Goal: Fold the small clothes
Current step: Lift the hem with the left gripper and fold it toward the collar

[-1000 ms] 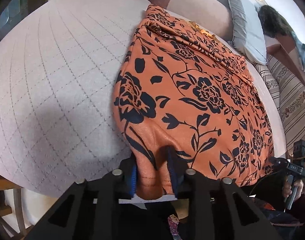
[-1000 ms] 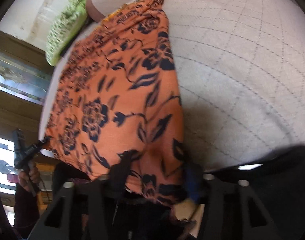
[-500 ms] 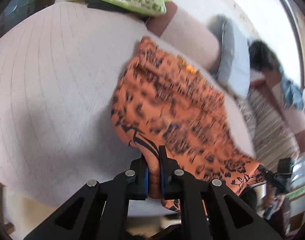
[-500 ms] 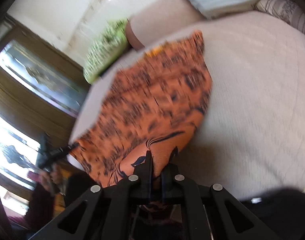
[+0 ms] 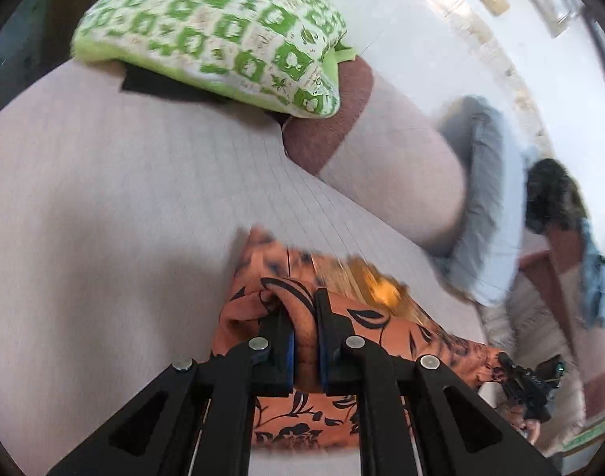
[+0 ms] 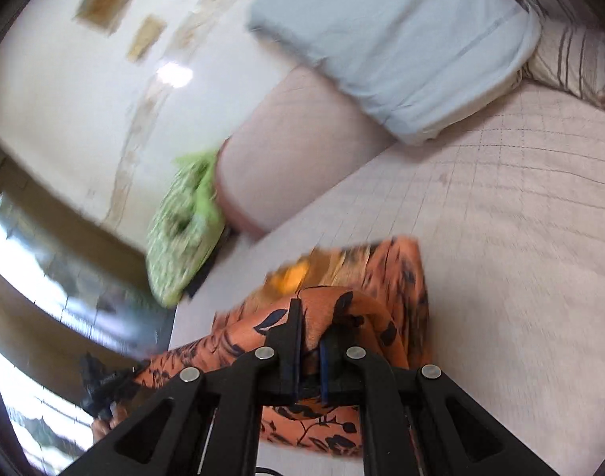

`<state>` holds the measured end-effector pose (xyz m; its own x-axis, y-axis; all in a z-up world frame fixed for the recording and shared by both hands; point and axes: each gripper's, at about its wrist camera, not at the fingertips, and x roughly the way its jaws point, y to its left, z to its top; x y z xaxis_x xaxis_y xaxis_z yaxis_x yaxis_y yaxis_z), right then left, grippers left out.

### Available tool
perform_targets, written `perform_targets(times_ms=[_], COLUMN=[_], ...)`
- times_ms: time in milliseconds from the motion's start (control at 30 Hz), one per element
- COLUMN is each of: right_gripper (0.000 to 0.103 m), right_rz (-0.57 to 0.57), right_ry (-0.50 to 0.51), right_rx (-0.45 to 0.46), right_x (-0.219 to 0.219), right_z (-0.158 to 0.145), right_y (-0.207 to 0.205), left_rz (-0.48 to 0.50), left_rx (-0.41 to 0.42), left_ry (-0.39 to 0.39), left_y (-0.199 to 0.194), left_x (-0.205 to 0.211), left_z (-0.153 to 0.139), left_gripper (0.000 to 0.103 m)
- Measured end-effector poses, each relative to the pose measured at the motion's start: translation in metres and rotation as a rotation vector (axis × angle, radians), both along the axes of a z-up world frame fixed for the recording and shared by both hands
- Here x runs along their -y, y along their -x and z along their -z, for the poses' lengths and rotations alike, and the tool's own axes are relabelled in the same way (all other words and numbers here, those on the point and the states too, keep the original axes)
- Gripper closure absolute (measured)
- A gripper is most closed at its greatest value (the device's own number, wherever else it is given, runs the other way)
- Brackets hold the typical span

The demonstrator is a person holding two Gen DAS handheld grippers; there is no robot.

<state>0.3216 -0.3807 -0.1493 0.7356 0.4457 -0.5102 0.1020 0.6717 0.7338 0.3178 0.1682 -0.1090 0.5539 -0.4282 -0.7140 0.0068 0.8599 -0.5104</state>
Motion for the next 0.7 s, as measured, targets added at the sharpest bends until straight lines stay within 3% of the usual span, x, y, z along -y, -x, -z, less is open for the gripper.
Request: perform_targets(times_ms=[100, 200, 333, 367, 400, 433, 467, 500, 567, 633, 700], right_gripper=[0.093, 0.092, 0.086, 0.073, 0.042, 0.028, 0.023, 0.023, 0.023, 0.029, 0.051], right_rz=[0.043, 0.073, 0.108, 0.127, 0.153, 0.185, 0.236, 0.268, 0.271, 0.162, 0.059], right_ry=[-0.059, -0.174, -0.282, -0.285, -0.278, -0.288, -0.324, -0.347, -0.312, -0.135, 0.024], right_rx=[-0.07, -0.173, -0.137, -0.102, -0.073, -0.041, 0.009, 0.037, 0.044, 0.028, 0.007], right_x=[0.014, 0.029, 0.047, 0.052, 0.057, 0.064, 0.072, 0.077, 0.076, 0.048, 0.013], right_z=[0.033, 0.076, 0.107, 0.106, 0.103, 0.1, 0.098, 0.096, 0.082, 0.055, 0.039], right_y=[-0.053, -0.085, -0.094, -0.088, -0.081, -0.07, -0.056, -0.047, -0.036, -0.037, -0.04], left_rz=[-0.03, -0.07, -0.134, -0.141, -0.169, -0.211, -0.25, -0.323, -0.362, -0.313, -0.279], left_rx=[-0.047, -0.091, -0.044, -0.026, 0.015, 0.052, 0.079, 0.14, 0.223, 0.207, 0.163], left_ry=[-0.07, -0.091, 0.03, 0.056, 0.096, 0.096, 0.079, 0.048, 0.0, -0.116, -0.163], left_y=[-0.055, -0.077, -0.068, -0.064, -0.052, -0.042, -0.032, -0.009, 0.029, 0.059, 0.079], left_x=[0.022, 0.026, 0.01, 0.006, -0.002, -0.009, -0.013, -0.02, -0.017, 0.006, 0.024], left_z=[0.034, 0.067, 0.087, 0.086, 0.081, 0.075, 0.068, 0.054, 0.034, 0.026, 0.033], left_gripper=[0.093, 0.093, 0.093, 0.091, 0.084, 0.067, 0.057, 0.043, 0.034, 0.03, 0.03])
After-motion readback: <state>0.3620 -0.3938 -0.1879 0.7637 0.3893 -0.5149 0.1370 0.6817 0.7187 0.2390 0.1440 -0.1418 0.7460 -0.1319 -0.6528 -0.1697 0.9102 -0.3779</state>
